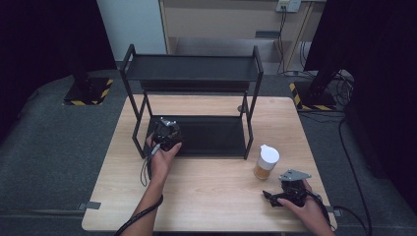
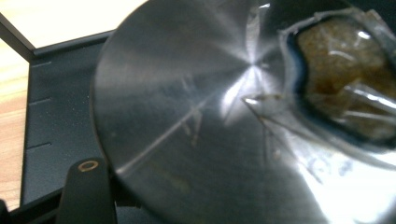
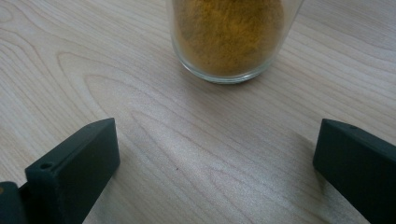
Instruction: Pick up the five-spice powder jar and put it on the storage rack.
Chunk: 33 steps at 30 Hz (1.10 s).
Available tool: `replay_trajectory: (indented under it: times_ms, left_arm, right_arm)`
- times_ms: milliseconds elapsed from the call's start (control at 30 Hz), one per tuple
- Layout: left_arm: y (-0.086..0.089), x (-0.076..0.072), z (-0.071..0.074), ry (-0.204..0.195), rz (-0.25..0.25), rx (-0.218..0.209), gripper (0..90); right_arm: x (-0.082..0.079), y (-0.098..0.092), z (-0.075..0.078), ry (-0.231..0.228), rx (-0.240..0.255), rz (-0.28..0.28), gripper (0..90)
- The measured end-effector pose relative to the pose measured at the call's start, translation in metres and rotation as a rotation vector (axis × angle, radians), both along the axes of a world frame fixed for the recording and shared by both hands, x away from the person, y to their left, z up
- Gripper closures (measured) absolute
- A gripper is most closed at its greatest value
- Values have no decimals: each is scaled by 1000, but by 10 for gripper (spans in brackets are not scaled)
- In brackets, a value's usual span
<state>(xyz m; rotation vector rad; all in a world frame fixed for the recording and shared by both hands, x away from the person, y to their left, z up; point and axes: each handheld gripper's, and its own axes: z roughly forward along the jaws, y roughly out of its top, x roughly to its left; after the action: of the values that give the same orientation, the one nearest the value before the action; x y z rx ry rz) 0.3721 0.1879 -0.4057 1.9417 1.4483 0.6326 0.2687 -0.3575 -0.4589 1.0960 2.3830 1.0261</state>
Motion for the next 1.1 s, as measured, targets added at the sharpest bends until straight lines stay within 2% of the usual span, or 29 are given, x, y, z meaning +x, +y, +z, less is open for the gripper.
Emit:
replay_trajectory:
  times_ms: [200,333,767,833,900,1100]
  left_arm:
    - [1,0,-2,-5,2,-2,296]
    - [-4,-3,-4,-19,-3,20,295]
    - [-4,-4,-6,-22,1,12,291]
    - [-3,-4,-6,-20,-7,11,242]
    - [-6,-5,-6,-21,-12,33,191]
    - [-7,-15,-4,-31,-8,32,87]
  right_arm:
    - [0,0,0,0,0,1,14]
    - [0,0,0,0,0,1,14]
    - [0,0,0,0,0,1,14]
    - [0,0,0,0,0,1,14]
    - [0,0,0,0,0,1,14]
    - [0,0,0,0,0,1,14]
